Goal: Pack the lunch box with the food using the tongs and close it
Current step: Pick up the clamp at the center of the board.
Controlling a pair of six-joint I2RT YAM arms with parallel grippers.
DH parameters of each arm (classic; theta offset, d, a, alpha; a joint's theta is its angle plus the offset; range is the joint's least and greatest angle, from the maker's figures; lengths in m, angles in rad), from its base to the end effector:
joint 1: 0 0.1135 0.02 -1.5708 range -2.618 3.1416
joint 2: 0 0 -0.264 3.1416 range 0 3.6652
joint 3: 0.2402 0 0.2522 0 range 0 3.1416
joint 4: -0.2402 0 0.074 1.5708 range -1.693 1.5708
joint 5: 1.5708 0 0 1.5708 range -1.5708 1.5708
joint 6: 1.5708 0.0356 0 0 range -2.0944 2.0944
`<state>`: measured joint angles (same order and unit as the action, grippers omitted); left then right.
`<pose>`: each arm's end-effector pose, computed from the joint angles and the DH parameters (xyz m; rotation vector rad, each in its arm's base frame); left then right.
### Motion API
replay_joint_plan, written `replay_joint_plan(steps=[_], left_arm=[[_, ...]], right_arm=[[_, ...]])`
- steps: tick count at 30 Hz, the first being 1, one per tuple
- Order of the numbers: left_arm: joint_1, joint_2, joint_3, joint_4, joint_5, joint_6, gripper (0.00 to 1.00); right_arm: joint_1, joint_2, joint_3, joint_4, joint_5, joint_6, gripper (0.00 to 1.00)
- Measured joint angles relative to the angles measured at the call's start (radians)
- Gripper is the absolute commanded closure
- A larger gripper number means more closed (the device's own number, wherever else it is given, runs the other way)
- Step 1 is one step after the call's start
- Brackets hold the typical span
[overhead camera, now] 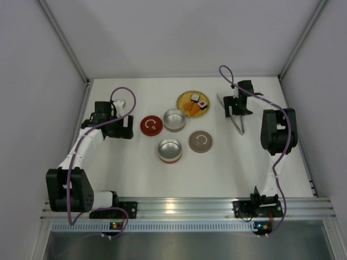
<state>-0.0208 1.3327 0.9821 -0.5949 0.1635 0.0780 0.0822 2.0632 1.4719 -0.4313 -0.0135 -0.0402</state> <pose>0.2721 -0.0115 0.2538 0.1901 2.5002 -0.1821 0.4372 0.0365 0.1659 -0.1635 2.5884 0.0328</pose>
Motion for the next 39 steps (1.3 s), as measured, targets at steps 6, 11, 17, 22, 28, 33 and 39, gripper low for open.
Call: replay_joint_plan(steps=[6,11,17,22,28,33,39], left_arm=[[0.0,-0.004,0.0,0.0,0.0,0.0,0.02],[0.0,-0.004,0.0,0.0,-0.004,0.0,0.02],[0.0,-0.022,0.003,-0.001,-0.008,0.004,0.02],[0.0,-0.052,0.003,-0.003,-0.007,0.004,0.02],[0.0,-0.073,0.003,-0.011,-0.007,0.005,0.02],[0.0,-0.105,0.003,-0.016,-0.006,0.006,0.02],[0.0,-0.134,0.003,-0.019,-0.003,0.005,0.02]], right_arm=[[-0.005,-0.003,-0.006,0.005,-0.005,-0.006,0.32],[-0.007,-0.021,-0.026,0.001,-0.014,-0.011,0.47],[-0.007,-0.085,-0.059,-0.089,-0.056,-0.024,0.6],[-0.008,-0.208,-0.051,-0.158,-0.091,-0.043,0.7],[-0.008,-0.286,0.022,-0.239,-0.152,-0.061,0.7],[-0.008,-0.318,0.035,-0.298,-0.198,-0.073,0.68],[-0.008,-0.354,0.049,-0.356,-0.253,-0.089,0.65]])
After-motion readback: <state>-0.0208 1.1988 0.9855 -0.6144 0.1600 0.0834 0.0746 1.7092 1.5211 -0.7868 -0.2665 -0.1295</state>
